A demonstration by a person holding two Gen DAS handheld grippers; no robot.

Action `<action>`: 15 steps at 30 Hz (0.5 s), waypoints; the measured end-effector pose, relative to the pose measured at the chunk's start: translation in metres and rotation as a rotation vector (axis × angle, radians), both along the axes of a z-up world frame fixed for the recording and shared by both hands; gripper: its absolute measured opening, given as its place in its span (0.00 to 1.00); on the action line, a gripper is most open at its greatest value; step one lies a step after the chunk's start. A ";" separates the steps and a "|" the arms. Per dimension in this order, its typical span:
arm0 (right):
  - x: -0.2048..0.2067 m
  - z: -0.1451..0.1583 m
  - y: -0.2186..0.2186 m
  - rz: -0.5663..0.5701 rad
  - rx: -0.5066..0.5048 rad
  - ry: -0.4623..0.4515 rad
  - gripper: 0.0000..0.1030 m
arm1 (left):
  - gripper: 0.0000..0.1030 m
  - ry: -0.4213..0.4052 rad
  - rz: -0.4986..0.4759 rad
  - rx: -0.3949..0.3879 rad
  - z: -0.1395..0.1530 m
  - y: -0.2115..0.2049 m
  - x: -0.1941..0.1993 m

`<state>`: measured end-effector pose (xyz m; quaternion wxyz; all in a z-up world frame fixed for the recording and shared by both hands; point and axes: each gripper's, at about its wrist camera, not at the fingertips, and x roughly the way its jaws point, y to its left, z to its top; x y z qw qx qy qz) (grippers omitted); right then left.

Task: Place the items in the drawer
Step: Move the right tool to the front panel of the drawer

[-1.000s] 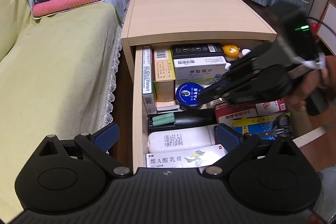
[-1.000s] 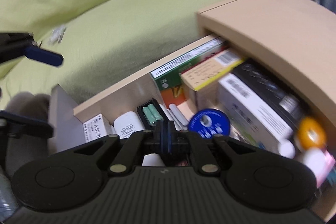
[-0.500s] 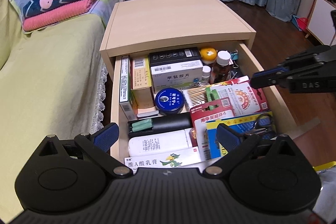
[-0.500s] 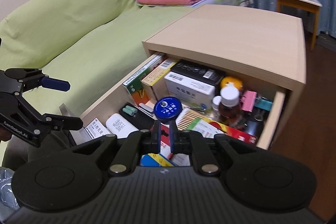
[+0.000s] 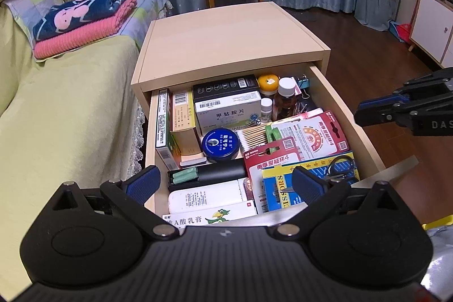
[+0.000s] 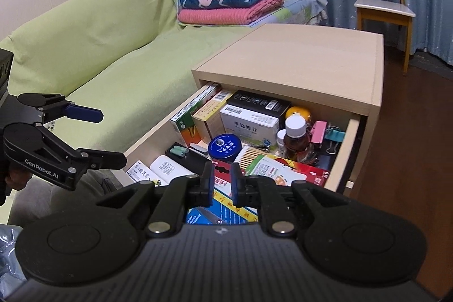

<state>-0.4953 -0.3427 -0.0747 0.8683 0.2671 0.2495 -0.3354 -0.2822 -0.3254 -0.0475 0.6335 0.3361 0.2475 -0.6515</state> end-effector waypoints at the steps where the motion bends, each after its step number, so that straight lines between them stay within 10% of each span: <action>1: -0.003 0.000 0.003 -0.009 -0.002 0.001 0.12 | 0.97 -0.003 0.000 -0.002 0.000 0.001 -0.001; 15: -0.036 -0.010 0.057 -0.155 -0.040 0.079 0.39 | 0.97 -0.054 0.070 0.027 -0.017 0.030 0.031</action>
